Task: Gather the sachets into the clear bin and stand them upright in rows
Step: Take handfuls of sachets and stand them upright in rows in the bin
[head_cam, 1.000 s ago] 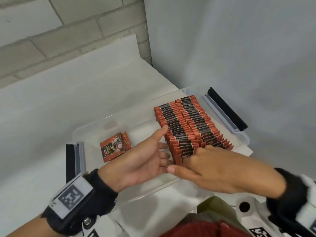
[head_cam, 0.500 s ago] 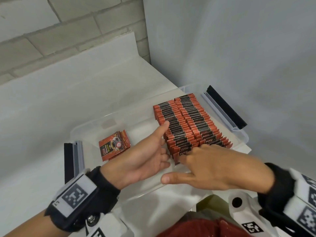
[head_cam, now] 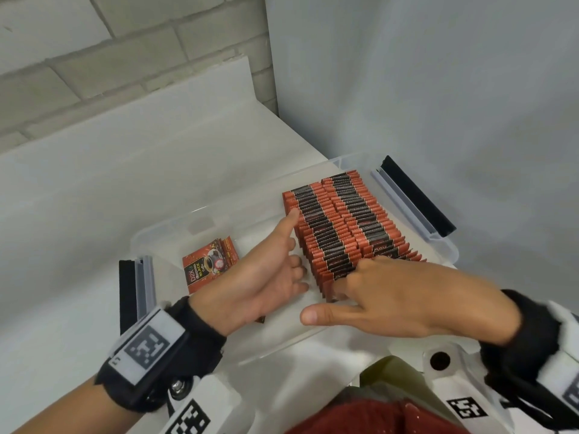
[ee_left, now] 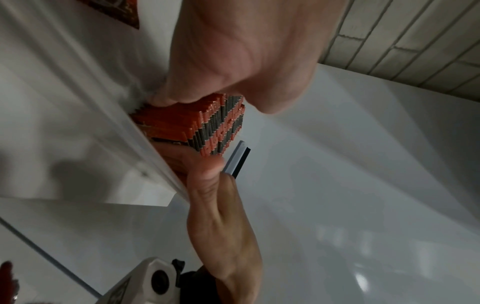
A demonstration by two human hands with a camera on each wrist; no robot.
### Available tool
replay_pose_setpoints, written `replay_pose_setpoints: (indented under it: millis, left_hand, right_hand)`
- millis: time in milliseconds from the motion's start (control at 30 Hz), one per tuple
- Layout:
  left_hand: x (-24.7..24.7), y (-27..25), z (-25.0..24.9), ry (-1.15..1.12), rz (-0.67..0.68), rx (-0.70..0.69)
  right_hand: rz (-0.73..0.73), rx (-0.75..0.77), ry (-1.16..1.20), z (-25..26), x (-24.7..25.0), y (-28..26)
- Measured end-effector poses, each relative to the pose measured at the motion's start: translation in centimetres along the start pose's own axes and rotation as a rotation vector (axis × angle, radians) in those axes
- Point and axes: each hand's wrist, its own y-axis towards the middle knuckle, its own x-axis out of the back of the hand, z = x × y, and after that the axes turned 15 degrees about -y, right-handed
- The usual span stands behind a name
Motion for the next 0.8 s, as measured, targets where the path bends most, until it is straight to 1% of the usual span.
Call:
replay_pose_setpoints:
  millis: [67,167,233,367,633,733,800]
  left_hand:
    - [0.3,-0.2,0.1,-0.028,-0.008,0.008]
    - [0.1,-0.7,0.6,-0.013,0.063,0.136]
    - [-0.2,-0.7,0.8,-0.015,0.099,0.177]
    - [-0.5,-0.6,0.9,-0.033,0.134,0.175]
    - [-0.2,-0.6,1.1,0.037,0.201,0.164]
    - [0.1,-0.6,0.8,0.114,0.233,0.186]
    - [0.3,-1.4,-0.2,0.198,0.196,0.175]
  right_hand:
    - [-0.004,0.012,0.022,-0.2,-0.1,-0.3]
    - [-0.026,0.012,0.068,-0.3,0.1,-0.7]
    - [-0.038,0.007,0.071,-0.4,0.2,-0.7]
    - [-0.052,0.01,0.084,-0.5,0.1,-0.4]
    - [-0.029,0.023,0.114,-0.3,0.1,-0.4]
    - [0.013,0.048,0.103,-0.5,0.2,-0.3]
    - [0.022,0.079,0.114,-0.7,0.6,-0.2]
